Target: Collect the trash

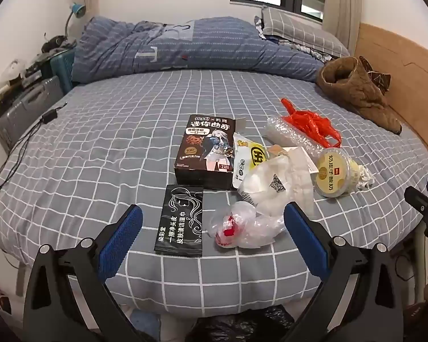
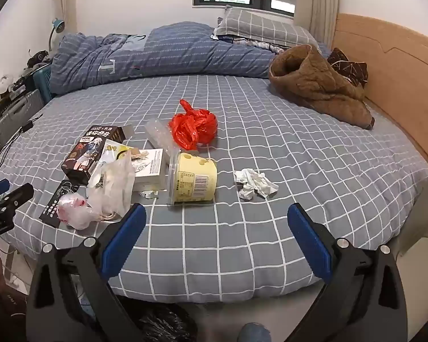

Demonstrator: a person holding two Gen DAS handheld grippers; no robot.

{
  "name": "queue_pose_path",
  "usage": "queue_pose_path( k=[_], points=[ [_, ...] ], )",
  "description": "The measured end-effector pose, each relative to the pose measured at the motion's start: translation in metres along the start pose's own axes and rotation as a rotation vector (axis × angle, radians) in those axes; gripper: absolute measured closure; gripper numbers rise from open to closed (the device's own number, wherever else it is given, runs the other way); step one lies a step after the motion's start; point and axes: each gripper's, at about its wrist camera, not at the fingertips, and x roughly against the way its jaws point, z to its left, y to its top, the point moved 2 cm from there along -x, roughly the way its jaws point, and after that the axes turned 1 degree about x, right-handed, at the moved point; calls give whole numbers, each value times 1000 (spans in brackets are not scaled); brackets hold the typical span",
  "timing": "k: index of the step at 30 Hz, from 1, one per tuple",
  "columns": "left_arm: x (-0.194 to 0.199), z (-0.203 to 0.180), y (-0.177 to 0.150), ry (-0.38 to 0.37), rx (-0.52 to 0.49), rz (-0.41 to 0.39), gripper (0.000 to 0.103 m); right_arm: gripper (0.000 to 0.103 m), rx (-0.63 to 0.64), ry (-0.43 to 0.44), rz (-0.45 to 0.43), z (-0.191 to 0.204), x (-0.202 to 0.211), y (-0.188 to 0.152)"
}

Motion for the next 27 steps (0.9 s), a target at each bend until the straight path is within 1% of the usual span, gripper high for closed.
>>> queue_pose_path(
  k=[6, 13, 19, 27],
  points=[
    [2, 1, -1, -2, 9, -16, 6, 8, -1, -14, -1, -5, -1, 1],
    [-4, 5, 1, 6, 9, 4, 6, 8, 14, -25, -11, -1, 0, -2],
    [-5, 5, 1, 14, -6, 9, 6, 8, 20, -24, -6, 2, -4, -1],
    [-5, 8, -1, 12, -3, 15, 6, 8, 16, -23, -14, 9, -6, -3]
  ],
)
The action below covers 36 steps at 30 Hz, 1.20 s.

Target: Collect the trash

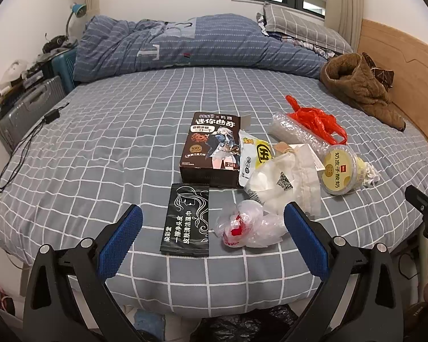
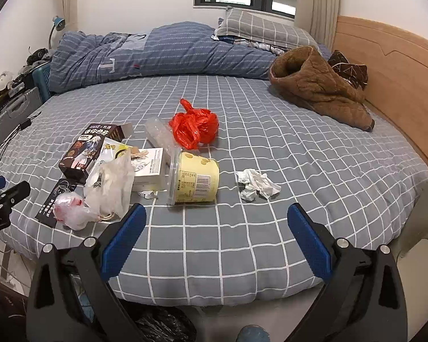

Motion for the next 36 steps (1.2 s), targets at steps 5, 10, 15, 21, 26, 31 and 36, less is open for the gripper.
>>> queue_pose_path(
  k=[5, 10, 15, 21, 26, 31, 36],
  points=[
    [1, 0, 0, -1, 4, 1, 6, 8, -1, -3, 0, 0, -1, 1],
    [1, 0, 0, 0, 4, 3, 6, 8, -6, -3, 0, 1, -1, 1],
    [1, -1, 0, -1, 1, 10, 6, 8, -10, -3, 0, -2, -1, 2],
    [0, -4, 0, 0, -3, 13, 6, 8, -12, -5, -1, -3, -1, 2],
    [0, -5, -1, 0, -4, 15, 6, 8, -14, -7, -5, -5, 0, 2],
    [-1, -4, -1, 2, -1, 18, 6, 8, -14, -7, -4, -5, 0, 2],
    [-2, -4, -1, 0, -2, 21, 6, 8, -15, -7, -5, -5, 0, 3]
  ],
)
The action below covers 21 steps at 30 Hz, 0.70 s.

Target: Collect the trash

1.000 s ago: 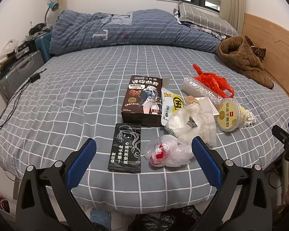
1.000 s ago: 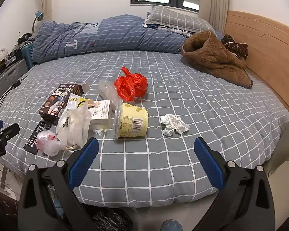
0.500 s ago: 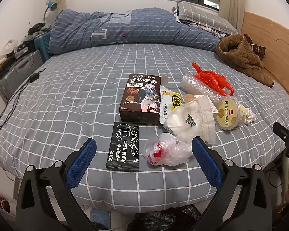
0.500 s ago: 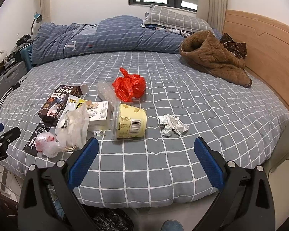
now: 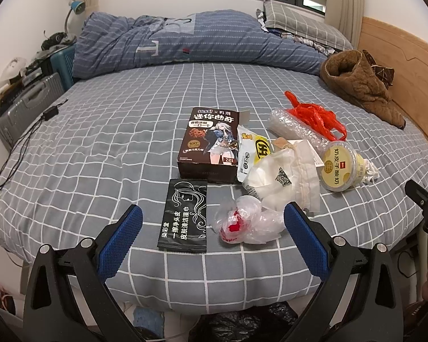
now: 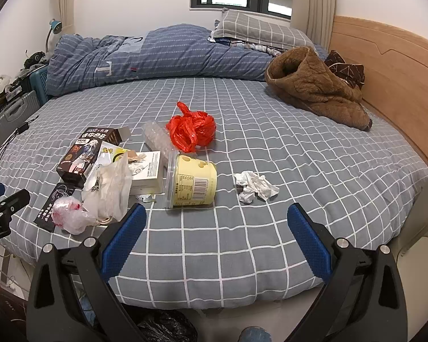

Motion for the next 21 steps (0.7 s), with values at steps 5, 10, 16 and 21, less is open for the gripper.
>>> queue_pose_path(
  k=[5, 10, 16, 21],
  points=[
    [0, 0, 0, -2, 0, 2, 6, 8, 0, 1, -1, 0, 0, 0],
    [0, -1, -1, -5, -1, 4, 6, 8, 0, -1, -1, 1, 1, 1],
    [0, -2, 0, -5, -2, 6, 6, 8, 1, 1, 0, 1, 1, 0],
    [1, -3, 0, -4, -4, 8, 6, 8, 4, 1, -1, 1, 2, 1]
  ],
)
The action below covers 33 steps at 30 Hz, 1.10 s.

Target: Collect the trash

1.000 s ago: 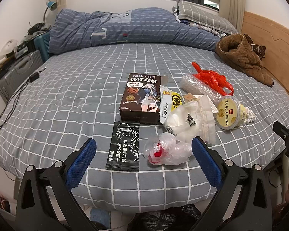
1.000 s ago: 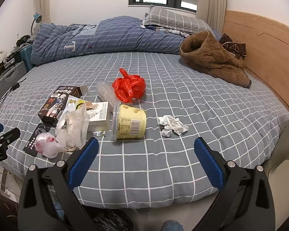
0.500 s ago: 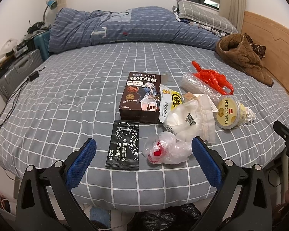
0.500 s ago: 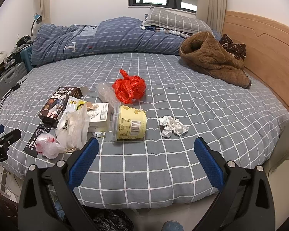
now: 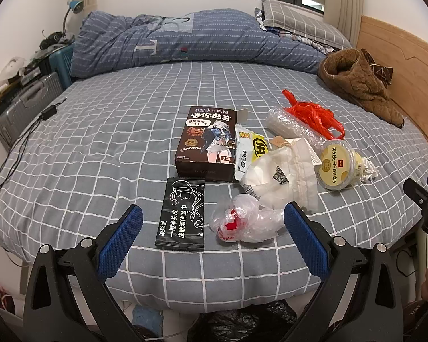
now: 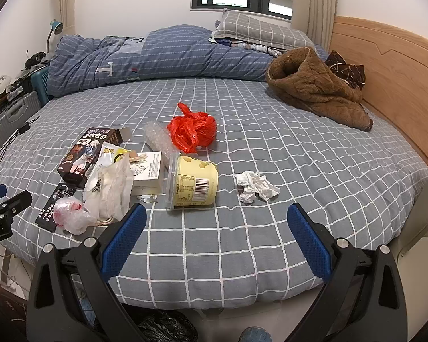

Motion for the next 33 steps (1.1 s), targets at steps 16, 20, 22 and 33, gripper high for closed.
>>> queue_pose_path(
  k=[16, 20, 22, 33],
  points=[
    [1, -1, 1, 0, 1, 5, 6, 8, 5, 4, 0, 2, 0, 1],
    [-8, -1, -1, -6, 7, 20, 6, 8, 14, 8, -2, 5, -10, 12],
    [-15, -3, -3, -11, 6, 35, 6, 9, 5, 19, -2, 8, -19, 20],
    [-52, -16, -8, -36, -2, 93, 6, 11, 49, 16, 66, 17, -72, 29]
  ],
)
